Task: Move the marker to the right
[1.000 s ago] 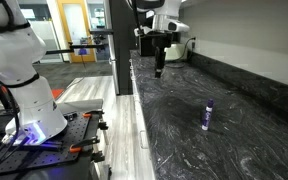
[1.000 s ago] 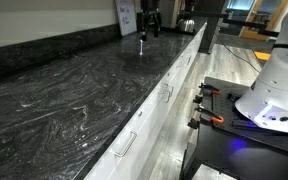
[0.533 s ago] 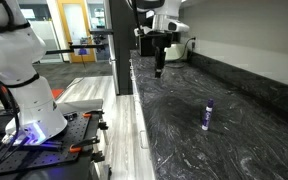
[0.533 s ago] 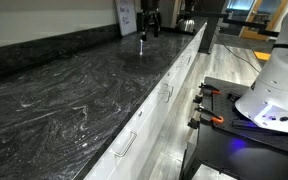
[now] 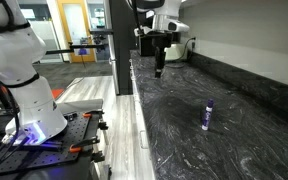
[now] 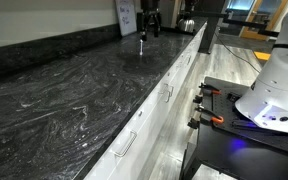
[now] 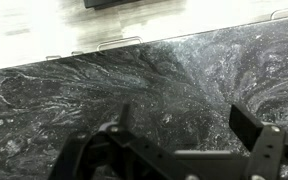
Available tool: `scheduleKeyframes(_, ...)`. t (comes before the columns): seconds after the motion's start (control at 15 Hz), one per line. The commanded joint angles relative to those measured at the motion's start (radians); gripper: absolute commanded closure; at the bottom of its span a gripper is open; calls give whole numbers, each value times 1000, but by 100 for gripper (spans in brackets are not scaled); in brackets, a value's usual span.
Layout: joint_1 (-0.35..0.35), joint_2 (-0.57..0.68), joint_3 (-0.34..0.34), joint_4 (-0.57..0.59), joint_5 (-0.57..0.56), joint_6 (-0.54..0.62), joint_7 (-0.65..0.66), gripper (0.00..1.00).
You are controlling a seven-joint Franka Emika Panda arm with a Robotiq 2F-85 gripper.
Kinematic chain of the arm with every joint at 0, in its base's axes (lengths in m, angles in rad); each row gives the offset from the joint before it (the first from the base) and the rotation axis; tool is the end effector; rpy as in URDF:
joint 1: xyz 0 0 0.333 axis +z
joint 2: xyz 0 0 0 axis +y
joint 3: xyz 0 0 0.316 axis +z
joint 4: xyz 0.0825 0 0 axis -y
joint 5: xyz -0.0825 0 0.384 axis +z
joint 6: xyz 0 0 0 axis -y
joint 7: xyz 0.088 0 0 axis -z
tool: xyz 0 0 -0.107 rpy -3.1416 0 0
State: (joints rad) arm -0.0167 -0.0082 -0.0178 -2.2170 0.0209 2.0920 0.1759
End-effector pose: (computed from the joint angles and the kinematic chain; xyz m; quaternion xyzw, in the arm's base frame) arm 0.5122 -0.0167 0.3707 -0.9921 0.1105 0.0588 0.0047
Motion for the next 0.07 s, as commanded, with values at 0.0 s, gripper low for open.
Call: scheduleKeyframes(0.0,-1,0,0,2,0,-3,0,0)
